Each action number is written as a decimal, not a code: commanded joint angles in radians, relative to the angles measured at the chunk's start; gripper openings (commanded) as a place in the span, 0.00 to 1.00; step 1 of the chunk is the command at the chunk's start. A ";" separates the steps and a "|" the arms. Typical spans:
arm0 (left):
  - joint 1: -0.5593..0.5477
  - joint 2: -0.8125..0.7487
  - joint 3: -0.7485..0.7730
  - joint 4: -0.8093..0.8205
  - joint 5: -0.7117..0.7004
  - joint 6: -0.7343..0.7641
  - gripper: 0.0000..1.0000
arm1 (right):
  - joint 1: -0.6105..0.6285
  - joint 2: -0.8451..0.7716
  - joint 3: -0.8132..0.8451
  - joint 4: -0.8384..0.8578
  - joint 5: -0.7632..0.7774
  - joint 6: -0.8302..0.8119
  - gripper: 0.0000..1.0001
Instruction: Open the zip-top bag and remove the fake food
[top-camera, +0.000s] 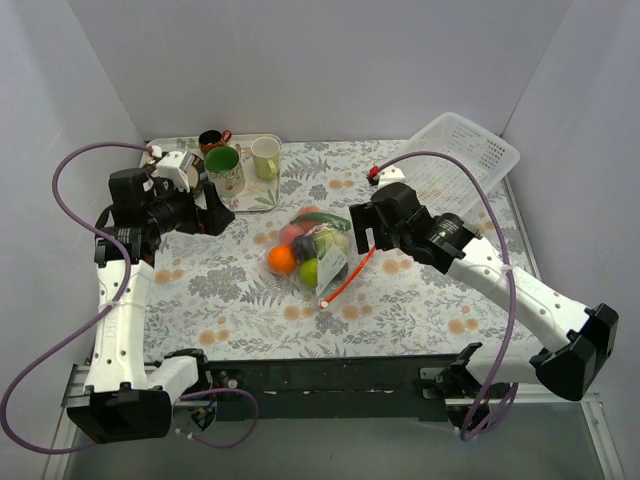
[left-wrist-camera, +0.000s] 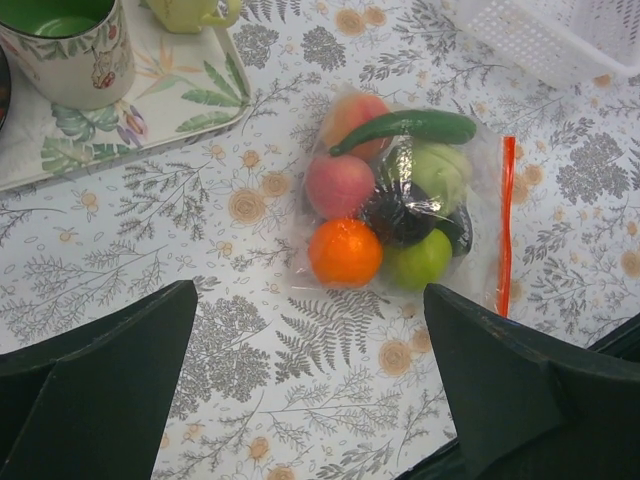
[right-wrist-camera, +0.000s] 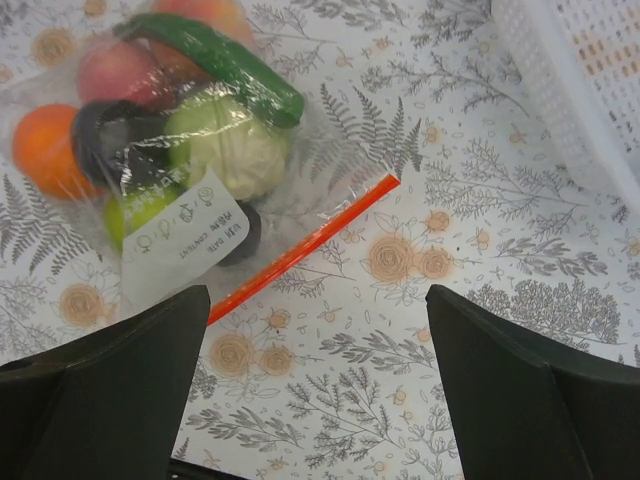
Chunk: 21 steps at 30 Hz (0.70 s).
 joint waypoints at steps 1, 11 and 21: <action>0.000 -0.011 -0.053 0.035 0.052 0.025 0.98 | -0.072 0.040 -0.081 0.030 -0.065 0.066 0.97; 0.000 -0.105 -0.157 0.059 0.130 0.061 0.98 | -0.244 -0.086 -0.455 0.399 -0.319 0.205 0.93; 0.000 -0.139 -0.219 0.107 0.137 0.021 0.98 | -0.286 -0.100 -0.744 0.832 -0.547 0.383 0.81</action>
